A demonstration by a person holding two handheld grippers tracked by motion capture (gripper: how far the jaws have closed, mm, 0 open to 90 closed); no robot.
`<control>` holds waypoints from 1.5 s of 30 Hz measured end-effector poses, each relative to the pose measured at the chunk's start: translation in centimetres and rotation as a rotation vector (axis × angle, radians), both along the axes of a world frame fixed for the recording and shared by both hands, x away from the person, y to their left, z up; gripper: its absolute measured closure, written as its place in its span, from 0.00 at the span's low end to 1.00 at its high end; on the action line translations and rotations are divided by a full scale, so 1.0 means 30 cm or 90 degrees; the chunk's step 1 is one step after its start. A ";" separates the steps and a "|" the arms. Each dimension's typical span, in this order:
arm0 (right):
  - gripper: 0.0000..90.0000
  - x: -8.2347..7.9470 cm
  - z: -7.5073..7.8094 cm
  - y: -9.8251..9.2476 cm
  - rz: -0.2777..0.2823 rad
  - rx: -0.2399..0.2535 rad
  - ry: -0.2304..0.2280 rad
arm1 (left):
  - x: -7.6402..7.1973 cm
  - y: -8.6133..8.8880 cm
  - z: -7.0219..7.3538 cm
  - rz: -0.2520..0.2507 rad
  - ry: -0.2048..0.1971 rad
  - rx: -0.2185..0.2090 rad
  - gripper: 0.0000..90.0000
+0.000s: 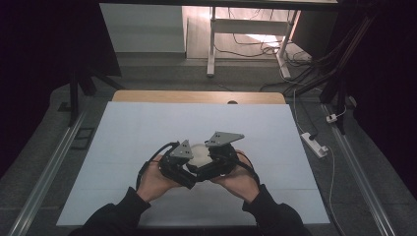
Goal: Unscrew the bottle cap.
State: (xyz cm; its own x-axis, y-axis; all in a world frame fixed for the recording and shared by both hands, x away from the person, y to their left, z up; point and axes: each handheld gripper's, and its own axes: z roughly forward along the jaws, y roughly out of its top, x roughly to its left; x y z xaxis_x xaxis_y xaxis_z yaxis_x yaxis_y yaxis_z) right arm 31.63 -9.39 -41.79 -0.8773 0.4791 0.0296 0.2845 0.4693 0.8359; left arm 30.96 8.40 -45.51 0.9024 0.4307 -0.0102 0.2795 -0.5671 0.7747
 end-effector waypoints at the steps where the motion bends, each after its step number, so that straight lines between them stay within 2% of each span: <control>1: 0.07 -0.002 -0.001 0.000 0.005 0.001 -0.001 | 0.001 0.001 0.000 0.000 0.000 -0.002 0.09; 7: 0.08 -0.009 0.003 0.002 0.014 0.000 -0.024 | 0.004 0.009 0.005 -0.016 0.004 -0.004 0.09; 13: 0.08 -0.003 0.012 -0.009 0.054 0.011 -0.009 | 0.011 0.023 0.011 -0.062 0.018 -0.017 0.09; 18: 0.08 0.007 0.015 -0.020 0.108 0.018 0.010 | 0.014 0.032 0.011 -0.110 0.031 -0.022 0.09; 25: 0.08 0.020 0.017 -0.039 0.214 0.033 0.044 | 0.013 0.042 0.009 -0.201 0.044 -0.038 0.09; 27: 0.08 0.020 0.018 -0.042 0.245 0.037 0.052 | 0.009 0.042 0.007 -0.229 0.043 -0.038 0.09; 29: 0.08 0.015 0.017 -0.042 0.269 0.032 0.050 | 0.003 0.038 0.006 -0.240 0.037 -0.030 0.09; 32: 0.08 0.011 0.008 -0.040 0.280 0.026 0.040 | -0.001 0.032 0.002 -0.228 0.027 -0.021 0.09; 34: 0.04 0.015 0.008 -0.042 0.263 0.033 0.043 | 0.000 0.030 0.003 -0.207 0.023 -0.018 0.09; 35: 0.00 0.017 0.011 -0.044 0.248 0.045 0.044 | 0.000 0.029 0.005 -0.194 0.019 -0.015 0.09; 38: 0.00 0.019 0.031 -0.054 0.190 0.061 0.025 | 0.004 0.028 0.007 -0.144 0.014 -0.012 0.09; 42: 0.00 0.010 0.040 -0.056 0.132 0.060 0.007 | 0.011 0.031 0.009 -0.076 0.010 -0.011 0.09; 45: 0.00 0.005 0.034 -0.046 0.078 0.043 -0.009 | 0.010 0.031 0.012 -0.032 0.002 -0.008 0.09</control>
State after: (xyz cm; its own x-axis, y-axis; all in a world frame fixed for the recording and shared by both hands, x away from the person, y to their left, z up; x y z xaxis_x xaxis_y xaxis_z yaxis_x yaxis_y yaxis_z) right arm 31.77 -10.77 -40.78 -0.9298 0.3652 0.0448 0.2158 0.4428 0.8702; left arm 31.28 9.33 -45.14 0.9227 0.3850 -0.0186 0.2541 -0.5713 0.7805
